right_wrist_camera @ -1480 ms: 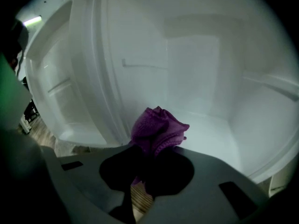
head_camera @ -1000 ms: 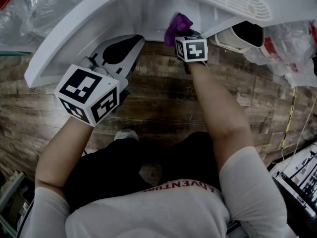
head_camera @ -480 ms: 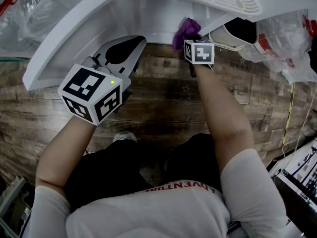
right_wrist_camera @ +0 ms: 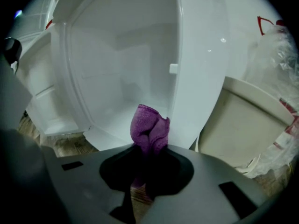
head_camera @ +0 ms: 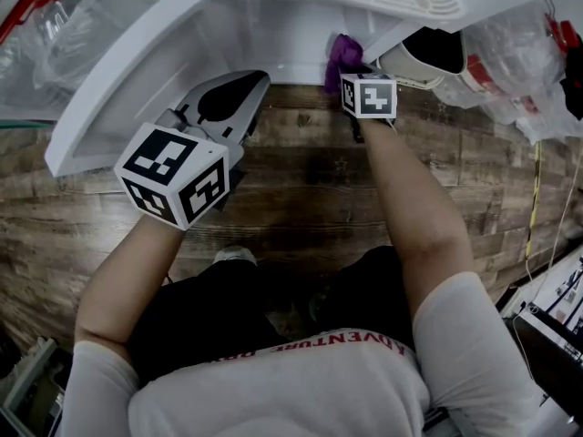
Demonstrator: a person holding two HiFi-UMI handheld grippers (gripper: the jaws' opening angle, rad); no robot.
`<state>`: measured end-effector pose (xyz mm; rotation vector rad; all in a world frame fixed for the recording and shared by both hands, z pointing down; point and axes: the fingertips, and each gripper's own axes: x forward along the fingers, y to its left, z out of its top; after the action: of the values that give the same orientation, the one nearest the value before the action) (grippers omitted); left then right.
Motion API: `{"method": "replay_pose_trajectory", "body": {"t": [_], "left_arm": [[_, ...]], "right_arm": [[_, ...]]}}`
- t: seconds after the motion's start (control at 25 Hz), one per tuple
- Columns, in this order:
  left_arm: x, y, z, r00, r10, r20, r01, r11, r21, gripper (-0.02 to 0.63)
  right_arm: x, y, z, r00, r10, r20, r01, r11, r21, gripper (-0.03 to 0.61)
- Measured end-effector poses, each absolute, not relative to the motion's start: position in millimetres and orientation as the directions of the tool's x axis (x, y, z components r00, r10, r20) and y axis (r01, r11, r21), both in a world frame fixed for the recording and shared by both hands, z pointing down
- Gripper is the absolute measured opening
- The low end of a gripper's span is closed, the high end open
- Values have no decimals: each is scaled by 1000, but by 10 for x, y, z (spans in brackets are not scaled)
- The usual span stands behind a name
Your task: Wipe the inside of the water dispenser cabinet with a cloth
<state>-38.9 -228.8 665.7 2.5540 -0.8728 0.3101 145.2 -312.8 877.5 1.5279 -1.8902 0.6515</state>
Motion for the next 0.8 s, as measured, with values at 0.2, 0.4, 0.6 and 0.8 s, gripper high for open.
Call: {"method": "replay_pose_trajectory", "body": {"t": [0.2,0.4,0.6,0.8], "left_arm": [[-309,-2267,6647,789,-513,339,-608,-731,308,28],[-263,-2234,6676,797,-494,346,-594,-745,305,28],[-261,-2266,6664,795,-501,341,-598,-741,306,28],[-271,-2289,6705,782,-512,355,-615,-728,303,28]], "right_arm": [[1515,-3124,8604,-139,-692,709,-978,210,13,64],[1534,-3101,8391,-150,-716,682,-978,210,6,64],[1532,-3100,8190,-181,-732,657,-969,246,8,64],[1573,-3086,7906,-197,-759,620,-963,267,22,64]]}}
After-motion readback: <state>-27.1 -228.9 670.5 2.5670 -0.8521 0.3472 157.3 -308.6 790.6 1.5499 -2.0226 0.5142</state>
